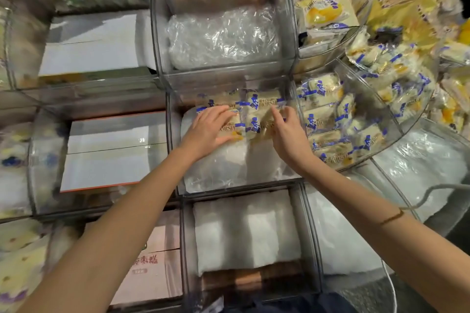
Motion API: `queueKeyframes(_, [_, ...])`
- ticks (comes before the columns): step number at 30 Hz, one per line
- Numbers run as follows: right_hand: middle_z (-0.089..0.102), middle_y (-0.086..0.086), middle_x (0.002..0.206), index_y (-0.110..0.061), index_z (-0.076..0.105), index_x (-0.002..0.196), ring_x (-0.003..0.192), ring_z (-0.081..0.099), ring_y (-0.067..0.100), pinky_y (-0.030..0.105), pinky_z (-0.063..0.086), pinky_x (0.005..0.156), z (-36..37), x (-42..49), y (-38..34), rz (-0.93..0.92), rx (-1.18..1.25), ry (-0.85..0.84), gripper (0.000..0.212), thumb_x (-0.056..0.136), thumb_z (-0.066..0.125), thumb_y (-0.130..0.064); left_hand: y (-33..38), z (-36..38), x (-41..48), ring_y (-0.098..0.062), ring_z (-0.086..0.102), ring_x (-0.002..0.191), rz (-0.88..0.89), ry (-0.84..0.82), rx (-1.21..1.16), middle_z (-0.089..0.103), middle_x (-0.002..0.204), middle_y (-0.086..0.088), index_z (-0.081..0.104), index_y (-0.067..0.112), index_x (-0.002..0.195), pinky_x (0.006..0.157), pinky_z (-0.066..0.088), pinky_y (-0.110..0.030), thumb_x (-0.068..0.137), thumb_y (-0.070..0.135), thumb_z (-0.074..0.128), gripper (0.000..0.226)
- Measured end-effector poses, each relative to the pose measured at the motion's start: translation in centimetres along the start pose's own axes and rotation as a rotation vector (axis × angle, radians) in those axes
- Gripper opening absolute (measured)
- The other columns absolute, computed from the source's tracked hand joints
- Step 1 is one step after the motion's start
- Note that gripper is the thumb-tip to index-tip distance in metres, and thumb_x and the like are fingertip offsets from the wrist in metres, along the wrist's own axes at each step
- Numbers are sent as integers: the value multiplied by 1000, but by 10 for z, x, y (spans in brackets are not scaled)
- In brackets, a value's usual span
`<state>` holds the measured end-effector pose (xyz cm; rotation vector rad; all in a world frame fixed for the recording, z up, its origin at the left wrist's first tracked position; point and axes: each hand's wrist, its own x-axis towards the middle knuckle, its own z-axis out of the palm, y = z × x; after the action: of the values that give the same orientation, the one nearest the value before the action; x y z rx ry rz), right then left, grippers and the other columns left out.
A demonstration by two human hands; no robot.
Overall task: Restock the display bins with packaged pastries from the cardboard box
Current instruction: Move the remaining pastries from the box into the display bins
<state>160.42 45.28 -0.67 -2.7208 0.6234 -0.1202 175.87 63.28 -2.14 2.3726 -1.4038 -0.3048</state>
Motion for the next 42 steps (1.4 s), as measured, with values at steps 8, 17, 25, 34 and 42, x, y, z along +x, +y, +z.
queueKeyframes(8, [3, 18, 162, -27, 18, 155, 149, -2, 40, 51, 2, 118, 17, 2, 16, -266, -121, -187, 73, 95, 59, -27, -5, 8, -3, -25, 17, 148, 12, -126, 309, 18, 162, -5, 22, 30, 154, 122, 10, -45, 90, 53, 58, 77])
queueKeyframes(17, [8, 13, 163, -33, 14, 155, 150, -3, 37, 56, 1, 119, 25, 23, 14, -199, -125, -159, 70, 98, 54, -36, 0, 16, 8, -24, 22, 147, 0, -46, 301, 24, 161, -2, 34, 31, 151, 120, 8, -48, 92, 35, 64, 66])
queueKeyframes(25, [6, 10, 164, -35, 16, 155, 150, -2, 37, 53, 3, 120, 33, 24, 15, -151, -103, -142, 61, 101, 46, -36, 7, 14, 8, -19, 1, 152, -50, -138, 348, 1, 165, 3, 17, 37, 154, 121, -3, -48, 99, 36, 51, 65])
queueKeyframes(34, [11, 22, 160, -18, 24, 155, 149, 2, 40, 49, 11, 121, 3, 10, 8, -195, 49, -116, 64, 99, 52, -35, 32, -9, -19, -22, 11, 150, -155, -60, 267, 16, 163, -1, 32, 26, 151, 121, 7, -47, 97, 36, 57, 61])
queueKeyframes(42, [26, 21, 157, -11, 41, 146, 148, 14, 37, 47, 17, 118, -43, -2, 39, -359, 143, -26, 55, 96, 59, -27, 88, -21, -18, -27, 29, 143, -187, 115, 235, 36, 153, -7, 44, 19, 145, 117, 22, -47, 93, 26, 61, 55])
